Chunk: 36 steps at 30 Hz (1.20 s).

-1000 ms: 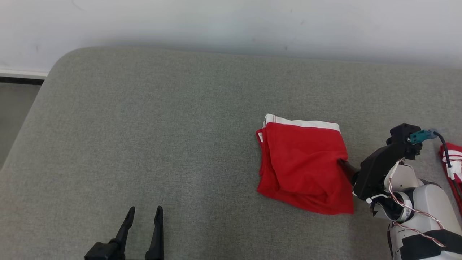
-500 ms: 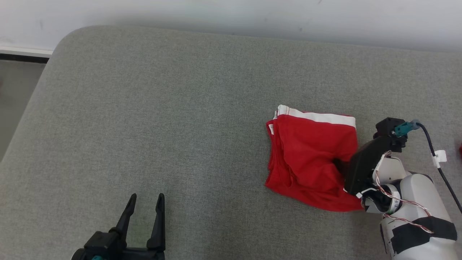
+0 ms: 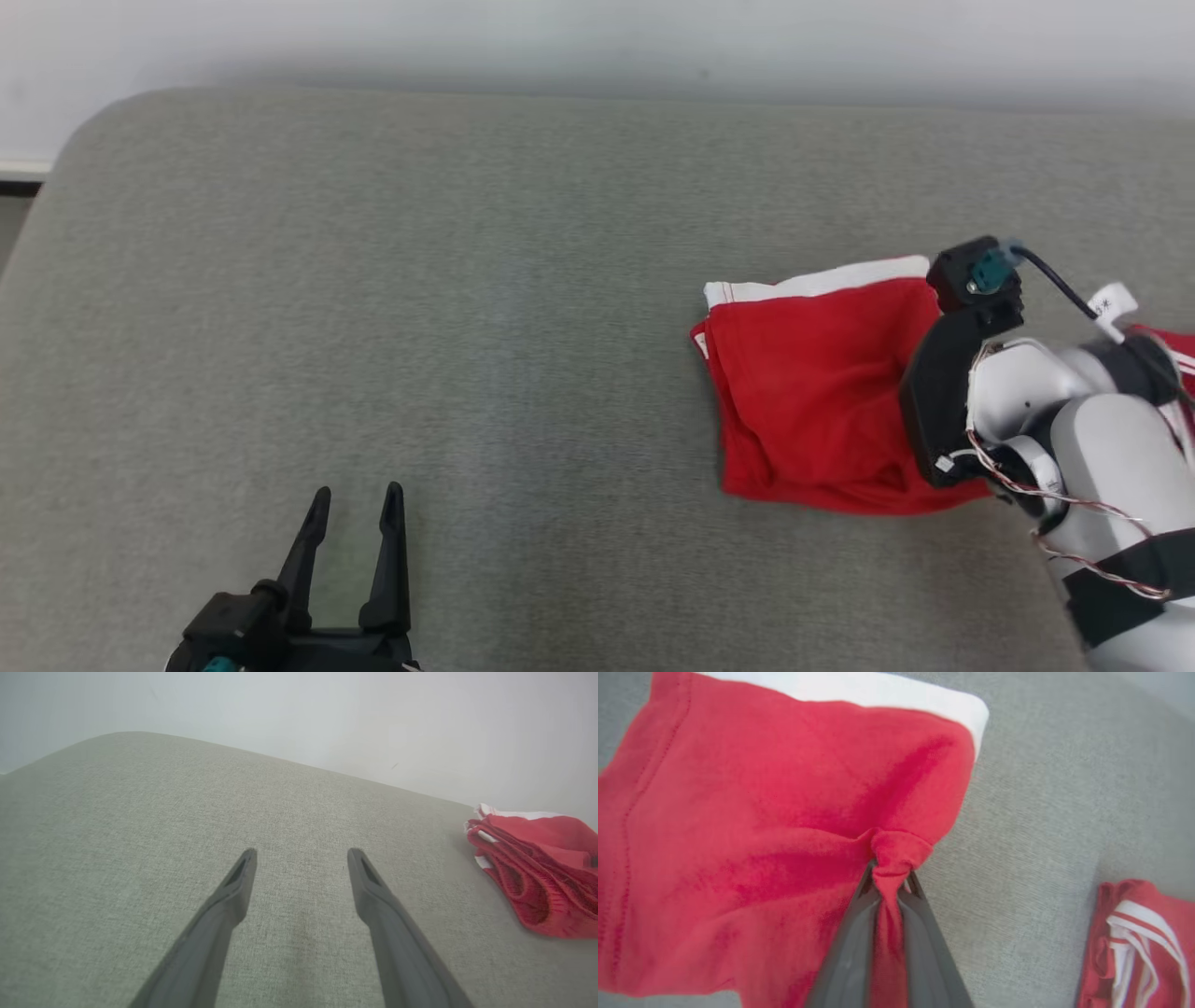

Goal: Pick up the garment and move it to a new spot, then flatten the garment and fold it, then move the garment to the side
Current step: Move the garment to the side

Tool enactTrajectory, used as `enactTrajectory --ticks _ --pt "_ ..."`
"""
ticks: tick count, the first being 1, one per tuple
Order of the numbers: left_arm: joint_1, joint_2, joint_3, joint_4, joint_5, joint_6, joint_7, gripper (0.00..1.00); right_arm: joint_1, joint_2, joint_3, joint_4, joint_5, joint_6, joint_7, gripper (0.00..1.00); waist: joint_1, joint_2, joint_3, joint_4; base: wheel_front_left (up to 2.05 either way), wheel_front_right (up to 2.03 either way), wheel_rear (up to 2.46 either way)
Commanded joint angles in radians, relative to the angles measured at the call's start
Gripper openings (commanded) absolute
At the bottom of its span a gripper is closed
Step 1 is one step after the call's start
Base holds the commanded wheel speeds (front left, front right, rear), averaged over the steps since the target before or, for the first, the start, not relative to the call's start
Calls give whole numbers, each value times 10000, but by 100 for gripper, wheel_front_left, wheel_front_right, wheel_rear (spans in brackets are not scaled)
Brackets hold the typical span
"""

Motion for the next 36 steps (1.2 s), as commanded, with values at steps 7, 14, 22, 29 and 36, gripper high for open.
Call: enactTrajectory --ticks 7,14,22,29,36 --pt "-246 -9 47 -165 -197 15 -24 100 -534 -2102 1892 -1657 886 3 922 0 -1 -1 134 -1562 0 0 0" --pt "-394 -8 96 -182 -129 15 -24 100 -1214 -3561 3463 -2144 1101 1 409 0 -1 -1 426 -2459 0 0 0" --pt "-718 29 127 -188 295 15 -24 100 -1726 -3966 3321 -1307 1302 1 -719 0 -1 -1 1017 -3286 0 0 0" --pt "-922 283 48 -263 486 16 -24 100 -1517 -4222 2477 -762 879 1 -1439 0 -1 -1 1473 -3572 0 0 0" --pt "-1108 609 -212 -363 515 16 -24 100 -1340 -4060 1144 455 383 1 -2375 0 -1 -1 1970 -3443 0 0 0"
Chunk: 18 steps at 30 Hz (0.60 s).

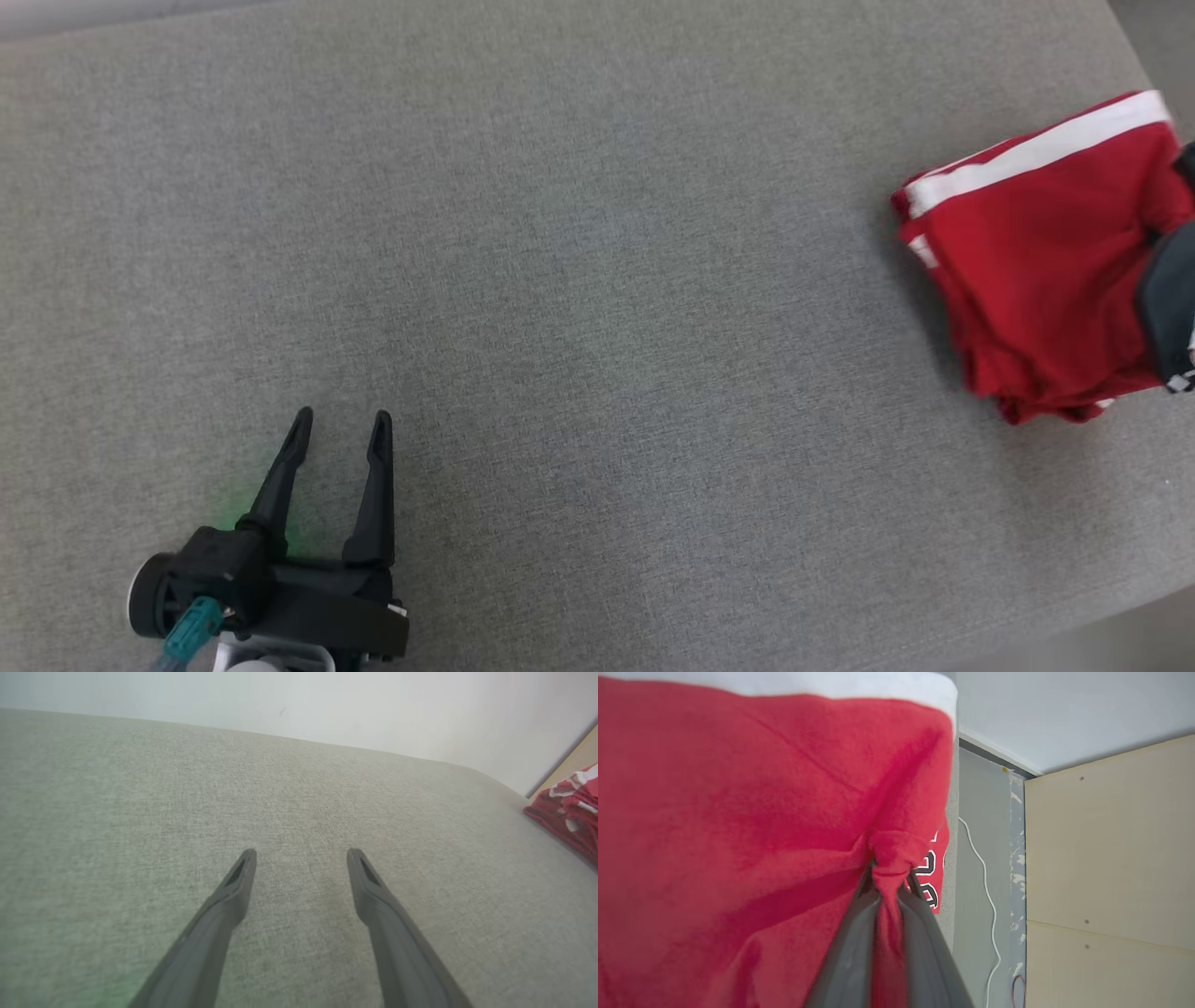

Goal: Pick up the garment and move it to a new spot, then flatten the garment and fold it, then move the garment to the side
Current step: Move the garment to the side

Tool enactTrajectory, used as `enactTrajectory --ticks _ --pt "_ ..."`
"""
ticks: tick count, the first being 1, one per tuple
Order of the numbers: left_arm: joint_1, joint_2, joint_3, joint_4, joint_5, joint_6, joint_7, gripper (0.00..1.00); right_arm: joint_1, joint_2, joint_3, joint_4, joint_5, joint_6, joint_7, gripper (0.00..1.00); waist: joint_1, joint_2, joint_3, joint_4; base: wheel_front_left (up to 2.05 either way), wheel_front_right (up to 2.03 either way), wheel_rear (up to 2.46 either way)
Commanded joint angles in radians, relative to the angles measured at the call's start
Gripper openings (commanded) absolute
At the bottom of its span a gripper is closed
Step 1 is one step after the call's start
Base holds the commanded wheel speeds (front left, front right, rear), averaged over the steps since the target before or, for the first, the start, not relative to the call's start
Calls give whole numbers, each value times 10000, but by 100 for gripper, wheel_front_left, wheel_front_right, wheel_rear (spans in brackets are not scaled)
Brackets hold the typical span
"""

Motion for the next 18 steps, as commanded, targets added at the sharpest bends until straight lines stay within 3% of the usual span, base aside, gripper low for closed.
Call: enactTrajectory --ticks 1,15,16,17,18 --pt "-94 97 -32 -19 30 15 -22 100 71 129 -280 220 -105 -1 -196 0 -2 -1 258 46 0 0 0" --pt "-317 387 -170 -105 130 15 -12 100 332 1259 -3518 2195 -2033 -1 -2240 0 -2 -1 718 349 0 0 0" --pt "-306 390 -185 -110 137 16 -12 100 351 1350 -3636 2184 -2182 -1 -2399 31 -2 -1 695 358 0 0 0" --pt "-287 391 -202 -108 143 16 -12 100 370 1437 -3735 2147 -2373 -1 -2569 100 -2 -1 665 364 0 0 0" --pt "-263 386 -209 -101 168 16 -12 100 403 1591 -3849 2129 -2481 -1 -2705 100 -2 -1 622 367 0 0 0"
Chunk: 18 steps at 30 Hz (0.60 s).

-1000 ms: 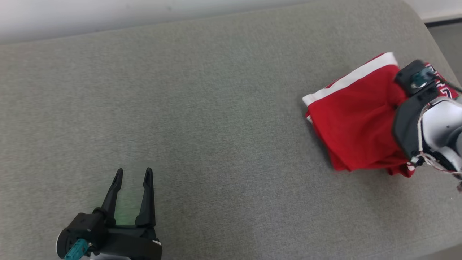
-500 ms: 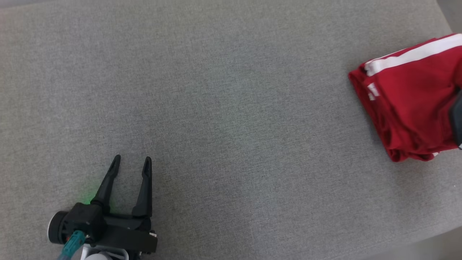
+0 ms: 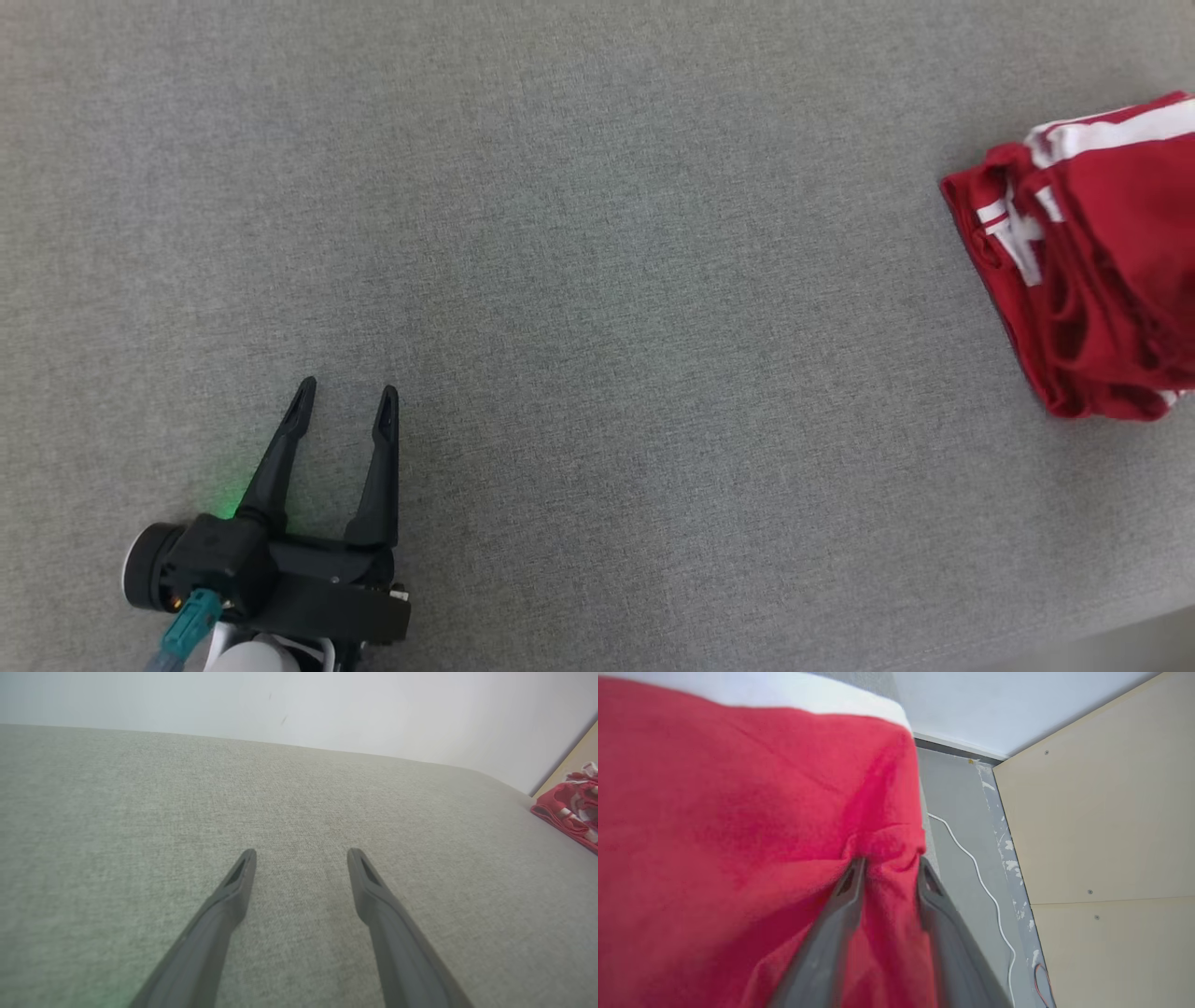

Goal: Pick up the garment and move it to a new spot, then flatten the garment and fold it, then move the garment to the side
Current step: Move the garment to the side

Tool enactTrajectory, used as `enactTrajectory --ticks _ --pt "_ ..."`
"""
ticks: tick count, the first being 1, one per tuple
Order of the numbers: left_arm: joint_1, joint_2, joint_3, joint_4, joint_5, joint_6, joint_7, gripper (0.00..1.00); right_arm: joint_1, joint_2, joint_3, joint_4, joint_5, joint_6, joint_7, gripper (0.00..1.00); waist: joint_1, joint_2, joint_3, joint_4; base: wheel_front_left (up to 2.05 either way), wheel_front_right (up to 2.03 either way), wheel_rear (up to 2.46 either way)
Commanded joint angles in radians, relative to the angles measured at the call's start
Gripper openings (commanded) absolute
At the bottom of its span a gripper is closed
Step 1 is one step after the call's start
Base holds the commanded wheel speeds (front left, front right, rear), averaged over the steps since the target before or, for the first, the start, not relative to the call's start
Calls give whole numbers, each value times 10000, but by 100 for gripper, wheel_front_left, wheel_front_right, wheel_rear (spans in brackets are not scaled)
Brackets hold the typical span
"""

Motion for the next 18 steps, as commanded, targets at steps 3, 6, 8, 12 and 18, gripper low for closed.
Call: enactTrajectory --ticks 3,6,8,12,18 --pt "130 22 98 139 61 20 0 100 209 376 -245 -207 -394 -1 -486 100 0 0 -226 27 0 0 0" --pt "210 -95 167 97 83 20 -6 100 437 679 -336 -445 -627 -1 -838 100 0 0 -490 89 0 0 0" --pt "307 -176 219 103 121 20 -9 100 604 830 -356 -715 -570 -1 -1099 100 0 0 -718 158 0 0 0" --pt "509 -313 296 114 59 20 -9 100 1162 1164 -253 -1415 -311 -1 -1603 100 0 0 -1244 349 0 0 0" --pt "989 -532 536 58 144 20 -9 100 2335 1623 -251 -2670 -35 -1 -2201 100 0 0 -2198 774 0 0 0"
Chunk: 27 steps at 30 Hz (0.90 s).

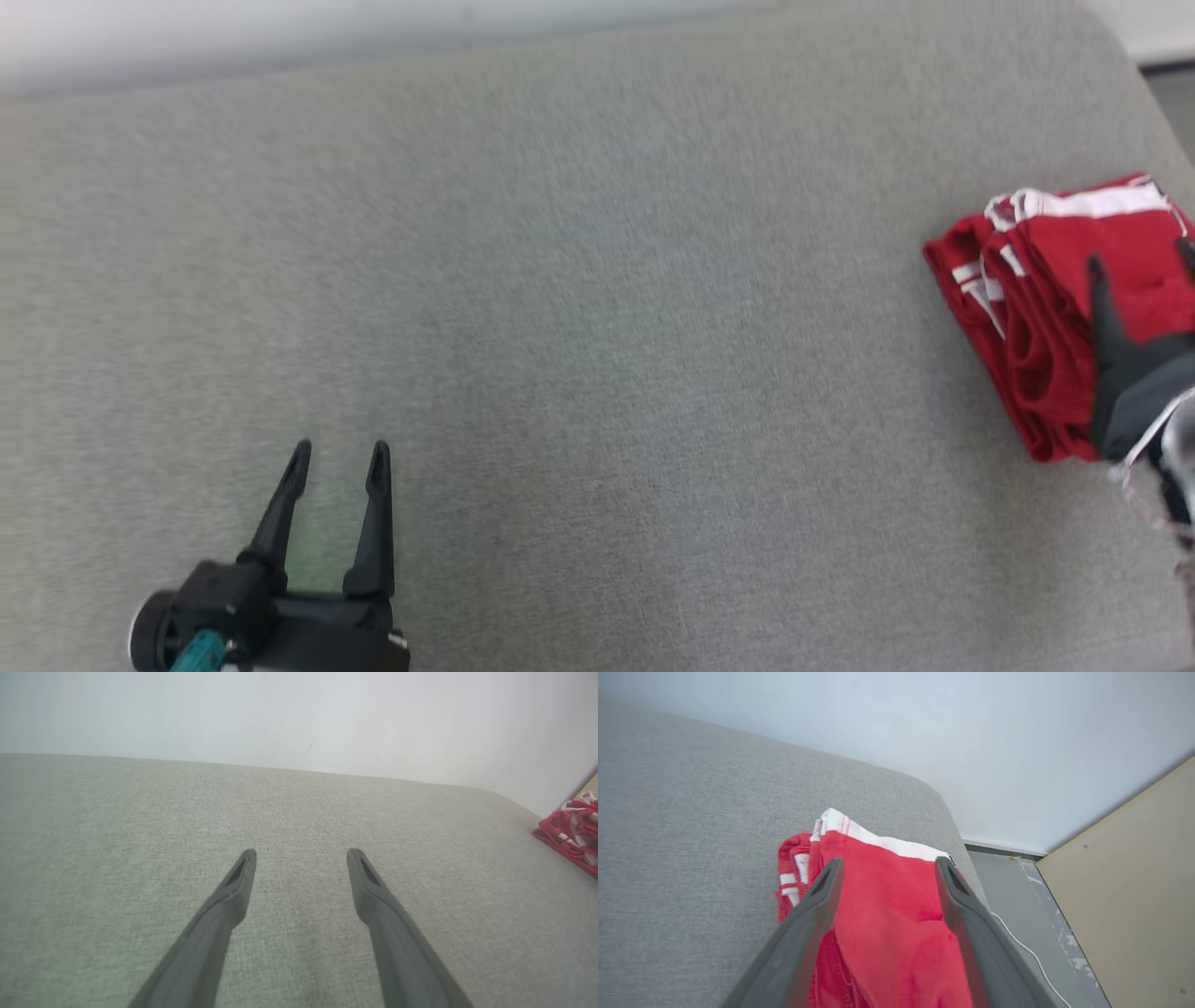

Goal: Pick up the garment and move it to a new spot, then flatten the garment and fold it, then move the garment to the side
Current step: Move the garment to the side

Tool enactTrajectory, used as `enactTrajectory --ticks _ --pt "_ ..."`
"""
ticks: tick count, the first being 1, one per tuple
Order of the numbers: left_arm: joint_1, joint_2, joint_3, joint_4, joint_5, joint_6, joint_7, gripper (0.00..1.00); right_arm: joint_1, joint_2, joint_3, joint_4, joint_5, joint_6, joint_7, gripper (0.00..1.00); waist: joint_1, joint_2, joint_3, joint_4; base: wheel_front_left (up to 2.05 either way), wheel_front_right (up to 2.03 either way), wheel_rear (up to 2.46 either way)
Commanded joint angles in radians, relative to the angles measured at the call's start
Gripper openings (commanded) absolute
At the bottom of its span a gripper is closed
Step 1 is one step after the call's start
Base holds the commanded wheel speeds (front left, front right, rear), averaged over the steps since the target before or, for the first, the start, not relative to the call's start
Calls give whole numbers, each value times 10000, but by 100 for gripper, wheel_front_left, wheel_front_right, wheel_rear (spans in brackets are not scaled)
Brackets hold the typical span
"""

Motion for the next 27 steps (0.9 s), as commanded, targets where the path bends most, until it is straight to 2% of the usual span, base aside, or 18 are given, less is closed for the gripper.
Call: enactTrajectory --ticks 1,11,16,21,27 --pt "279 -67 117 -73 60 22 -22 100 449 182 6 -321 130 -1 -150 100 1 0 -802 454 0 0 0" --pt "1297 -279 685 -178 154 78 -22 100 2518 1410 -97 -1554 1091 -1 -1330 100 1 0 -2063 1116 0 0 0" --pt "1570 -313 907 2 176 44 -22 100 3512 2030 230 -1865 1338 -1 -2040 100 1 0 -2392 1405 0 0 0" --pt "1799 -339 1125 262 199 46 -22 100 4307 2630 518 -1761 1425 -1 -2876 100 1 0 -2668 1631 0 0 0" --pt "2013 -281 1098 660 424 9 -22 100 4859 3101 284 -1154 1303 -1 -3672 100 1 0 -3002 1729 0 0 0"
